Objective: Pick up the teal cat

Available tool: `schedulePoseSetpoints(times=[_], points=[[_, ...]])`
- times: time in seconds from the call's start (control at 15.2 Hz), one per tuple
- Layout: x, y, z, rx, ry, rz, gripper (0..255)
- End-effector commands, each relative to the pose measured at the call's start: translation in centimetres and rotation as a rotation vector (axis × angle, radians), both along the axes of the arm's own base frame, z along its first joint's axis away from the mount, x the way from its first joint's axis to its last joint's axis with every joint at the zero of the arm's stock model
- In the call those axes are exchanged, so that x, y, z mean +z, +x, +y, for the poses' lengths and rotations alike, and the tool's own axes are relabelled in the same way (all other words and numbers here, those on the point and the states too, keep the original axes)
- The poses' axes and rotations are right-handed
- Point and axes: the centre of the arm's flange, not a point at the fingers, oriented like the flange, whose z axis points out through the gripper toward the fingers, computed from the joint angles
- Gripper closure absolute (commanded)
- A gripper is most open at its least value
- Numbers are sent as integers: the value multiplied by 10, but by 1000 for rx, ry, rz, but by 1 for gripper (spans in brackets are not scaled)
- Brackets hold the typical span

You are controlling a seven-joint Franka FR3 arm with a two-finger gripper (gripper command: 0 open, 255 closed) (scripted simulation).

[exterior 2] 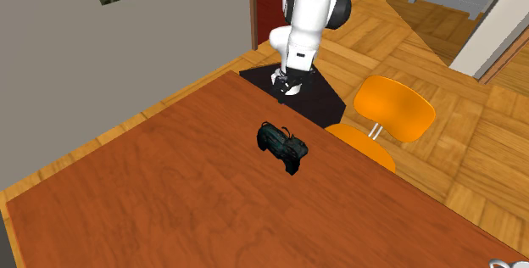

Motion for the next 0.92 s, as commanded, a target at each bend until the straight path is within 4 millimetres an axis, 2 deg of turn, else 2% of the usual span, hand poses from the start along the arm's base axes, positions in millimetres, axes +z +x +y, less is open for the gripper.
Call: schedulePoseSetpoints(times=[0.0,0.46,0.86], points=[[-8,17,-17,34,-25,13,0],[-28,72,-76,138,-104,56,0],[-59,72,-76,138,-104,56,0]])
